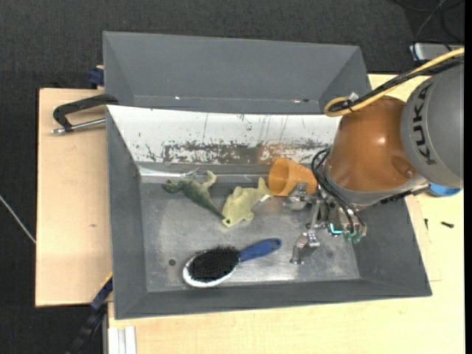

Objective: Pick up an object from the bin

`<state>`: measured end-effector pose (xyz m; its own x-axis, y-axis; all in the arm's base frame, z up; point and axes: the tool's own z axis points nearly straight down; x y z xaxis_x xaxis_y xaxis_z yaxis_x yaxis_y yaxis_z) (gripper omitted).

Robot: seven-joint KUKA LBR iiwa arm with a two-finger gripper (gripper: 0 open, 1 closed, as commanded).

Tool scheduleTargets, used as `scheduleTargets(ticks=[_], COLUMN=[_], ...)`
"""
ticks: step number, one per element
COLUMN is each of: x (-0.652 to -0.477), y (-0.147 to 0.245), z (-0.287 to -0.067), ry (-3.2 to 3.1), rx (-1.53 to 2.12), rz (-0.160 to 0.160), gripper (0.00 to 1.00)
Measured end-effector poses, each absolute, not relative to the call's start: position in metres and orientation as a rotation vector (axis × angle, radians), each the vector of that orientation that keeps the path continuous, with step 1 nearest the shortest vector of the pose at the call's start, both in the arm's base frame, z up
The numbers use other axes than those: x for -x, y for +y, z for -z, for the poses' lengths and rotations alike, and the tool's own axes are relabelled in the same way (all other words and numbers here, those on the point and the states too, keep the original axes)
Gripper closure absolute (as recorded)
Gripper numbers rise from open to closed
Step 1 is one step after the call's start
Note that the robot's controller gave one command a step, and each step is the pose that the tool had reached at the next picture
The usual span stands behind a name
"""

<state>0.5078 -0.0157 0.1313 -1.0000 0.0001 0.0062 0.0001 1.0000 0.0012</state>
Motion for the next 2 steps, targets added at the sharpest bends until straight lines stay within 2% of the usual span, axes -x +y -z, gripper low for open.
scheduleTargets(ticks=[1,2], x=[-0.5262,-0.5281], y=[0.0631,0.0614], z=[-0.0727,-0.0754], ry=[-3.149,-3.154], rx=[-0.130,-0.124], rz=[0.002,0.004], gripper=[0.00,1.00])
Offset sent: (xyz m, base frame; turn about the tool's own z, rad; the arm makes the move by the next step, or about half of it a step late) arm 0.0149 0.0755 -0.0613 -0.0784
